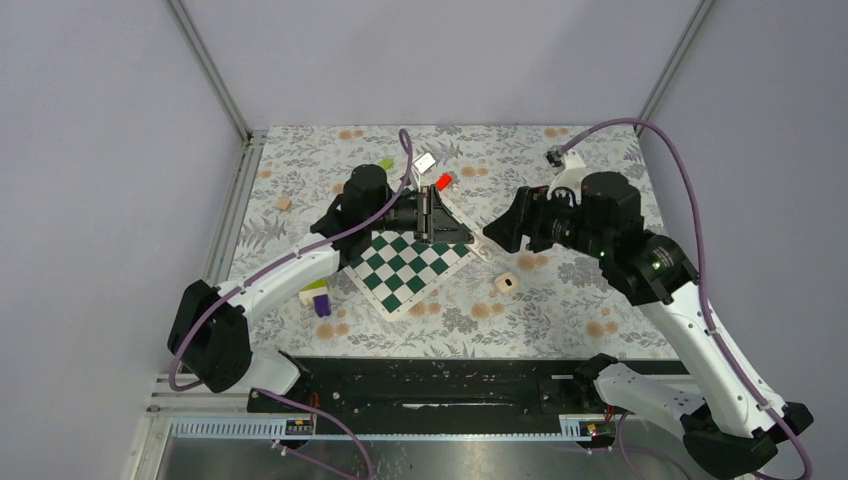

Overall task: Insert the wireless bluetooth earbuds into the charging case
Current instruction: Adjust the earbud with the charging case.

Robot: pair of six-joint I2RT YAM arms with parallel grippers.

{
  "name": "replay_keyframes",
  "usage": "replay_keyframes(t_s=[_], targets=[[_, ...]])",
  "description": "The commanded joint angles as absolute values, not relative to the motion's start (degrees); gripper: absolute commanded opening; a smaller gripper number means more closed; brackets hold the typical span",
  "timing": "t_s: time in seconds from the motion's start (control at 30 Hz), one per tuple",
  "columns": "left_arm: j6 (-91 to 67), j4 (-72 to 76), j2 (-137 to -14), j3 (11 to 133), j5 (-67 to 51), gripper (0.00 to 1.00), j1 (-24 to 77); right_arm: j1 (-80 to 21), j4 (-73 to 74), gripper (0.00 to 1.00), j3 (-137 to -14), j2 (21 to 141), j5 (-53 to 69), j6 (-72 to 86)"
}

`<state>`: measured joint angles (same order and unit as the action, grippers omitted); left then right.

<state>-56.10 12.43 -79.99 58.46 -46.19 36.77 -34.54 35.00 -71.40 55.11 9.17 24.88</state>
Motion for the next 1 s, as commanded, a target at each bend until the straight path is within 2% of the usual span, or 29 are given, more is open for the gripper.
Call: replay_keyframes(t_s=[0.0,0.17,0.27,0.4,0.63,0.97], targets=[[-47.4,8.3,-82.4,64.7,-60.7,0.00,36.6,-28.0,36.0,0.75,-75.4,57.9,34.5,18.4],[-36.3,-2.3,-81.7,67.1,-63.0,0.00,36.7,-20.7,27.9,0.75,-70.4,57.0,49.9,24.9],[-31.9,-6.5,-81.6,68.2,-64.6,0.00,36.7,-19.2,27.2,0.74,-68.8,57.5,56.2,26.0],[-26.4,-11.6,-82.8,69.9,-66.4,0.00,36.7,-19.1,19.3,0.72,-63.1,57.5,63.6,31.9],[-24.8,-14.4,-85.3,72.5,-66.6,0.00,36.8,-19.1,15.4,0.71,-55.7,56.6,65.8,34.2],[-25.7,-14.3,-88.0,74.9,-66.2,0.00,36.8,-19.1,10.1,0.57,-50.5,58.0,70.3,37.1]])
